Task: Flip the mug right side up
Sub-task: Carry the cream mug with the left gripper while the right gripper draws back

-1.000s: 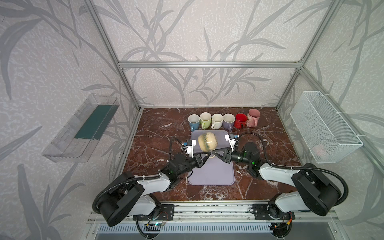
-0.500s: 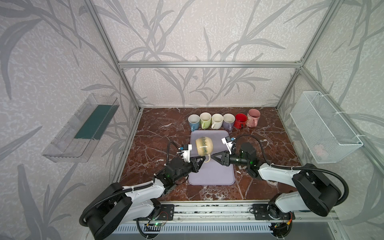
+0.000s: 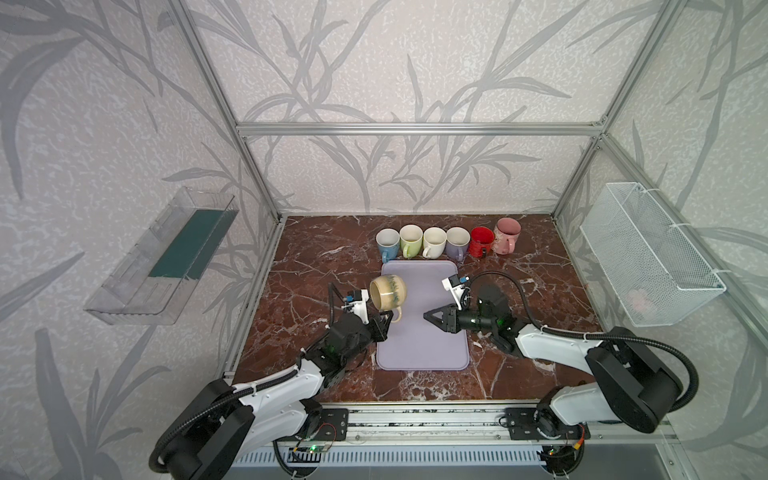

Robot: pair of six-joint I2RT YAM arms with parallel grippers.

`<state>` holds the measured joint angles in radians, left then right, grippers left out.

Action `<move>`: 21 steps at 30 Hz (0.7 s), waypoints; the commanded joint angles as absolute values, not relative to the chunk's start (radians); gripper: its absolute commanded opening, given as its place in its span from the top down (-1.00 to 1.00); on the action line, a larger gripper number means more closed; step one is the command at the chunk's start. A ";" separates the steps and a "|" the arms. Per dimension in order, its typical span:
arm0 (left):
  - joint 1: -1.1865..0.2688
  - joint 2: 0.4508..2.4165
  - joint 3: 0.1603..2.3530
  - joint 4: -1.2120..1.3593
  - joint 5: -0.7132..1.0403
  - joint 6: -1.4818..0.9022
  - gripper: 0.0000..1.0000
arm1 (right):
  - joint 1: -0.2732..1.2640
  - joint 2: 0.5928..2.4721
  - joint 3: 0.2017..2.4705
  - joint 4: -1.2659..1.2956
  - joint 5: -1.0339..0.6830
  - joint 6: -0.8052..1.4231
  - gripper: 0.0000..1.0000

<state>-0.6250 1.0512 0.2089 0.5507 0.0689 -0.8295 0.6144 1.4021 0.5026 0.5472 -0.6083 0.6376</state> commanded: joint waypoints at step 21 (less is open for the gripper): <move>-0.313 1.081 0.612 0.003 0.167 -0.647 1.00 | 0.614 1.322 0.492 0.361 -0.541 0.561 0.40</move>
<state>-0.3359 1.0569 0.5152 0.0116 0.1371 -0.7120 0.6144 1.3239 0.5030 0.3344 -0.5323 0.5522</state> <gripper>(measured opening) 0.135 0.301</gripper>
